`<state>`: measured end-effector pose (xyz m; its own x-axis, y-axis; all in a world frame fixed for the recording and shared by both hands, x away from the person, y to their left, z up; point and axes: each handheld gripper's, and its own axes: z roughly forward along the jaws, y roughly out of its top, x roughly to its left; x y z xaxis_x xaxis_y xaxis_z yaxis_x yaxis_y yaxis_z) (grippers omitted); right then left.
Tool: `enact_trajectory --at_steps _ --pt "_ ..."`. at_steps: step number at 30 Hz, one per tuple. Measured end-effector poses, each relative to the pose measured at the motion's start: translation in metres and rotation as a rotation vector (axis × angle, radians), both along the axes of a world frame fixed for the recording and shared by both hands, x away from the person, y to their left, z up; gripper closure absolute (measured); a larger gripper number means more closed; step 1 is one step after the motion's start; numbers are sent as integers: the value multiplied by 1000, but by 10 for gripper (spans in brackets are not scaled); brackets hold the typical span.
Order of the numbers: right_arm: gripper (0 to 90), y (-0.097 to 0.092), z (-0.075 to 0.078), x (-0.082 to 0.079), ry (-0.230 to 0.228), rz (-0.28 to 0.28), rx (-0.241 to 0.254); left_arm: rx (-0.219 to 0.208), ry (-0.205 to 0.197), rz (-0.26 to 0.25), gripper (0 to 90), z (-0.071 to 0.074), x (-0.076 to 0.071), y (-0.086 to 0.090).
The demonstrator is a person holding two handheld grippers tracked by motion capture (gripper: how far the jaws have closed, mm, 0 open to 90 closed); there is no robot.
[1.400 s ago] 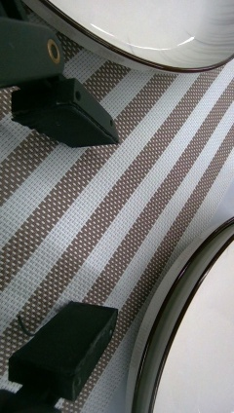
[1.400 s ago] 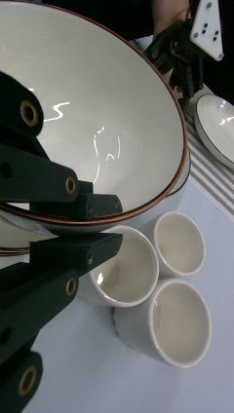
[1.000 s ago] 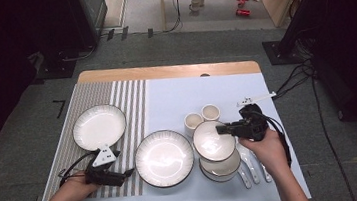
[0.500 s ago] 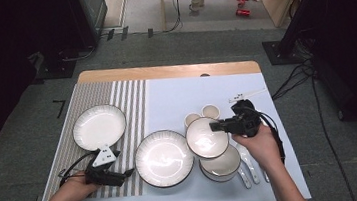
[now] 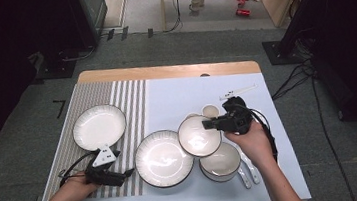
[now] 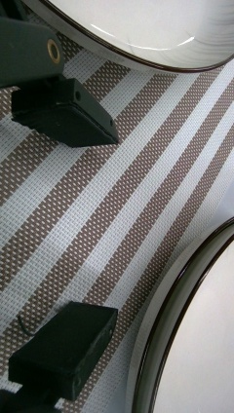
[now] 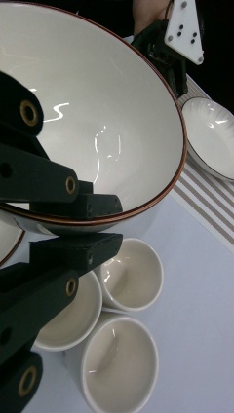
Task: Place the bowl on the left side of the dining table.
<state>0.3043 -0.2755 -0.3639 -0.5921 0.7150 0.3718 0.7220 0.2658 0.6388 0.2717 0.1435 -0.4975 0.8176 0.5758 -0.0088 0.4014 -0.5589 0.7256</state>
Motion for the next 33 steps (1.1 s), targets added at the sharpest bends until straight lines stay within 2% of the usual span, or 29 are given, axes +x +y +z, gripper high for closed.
enact_trajectory --at_steps 3,7,15,18,21,33 --pt "814 5 2 2 -6 -8 -4 0 0 0 166 0 0 0" --pt "814 10 2 4 4 -7 16 0 -1 0 166 0 0 0" --pt "814 27 3 6 2 -8 7 -1 0 0 167 0 0 0" --pt "814 32 4 9 10 1 0 0 0 0 167 0 0 0" --pt "814 39 5 10 -10 7 -11 -1 0 0 166 0 0 0" --pt "814 60 5 16 1 30 -10 -1 0 1 166 0 0 0"
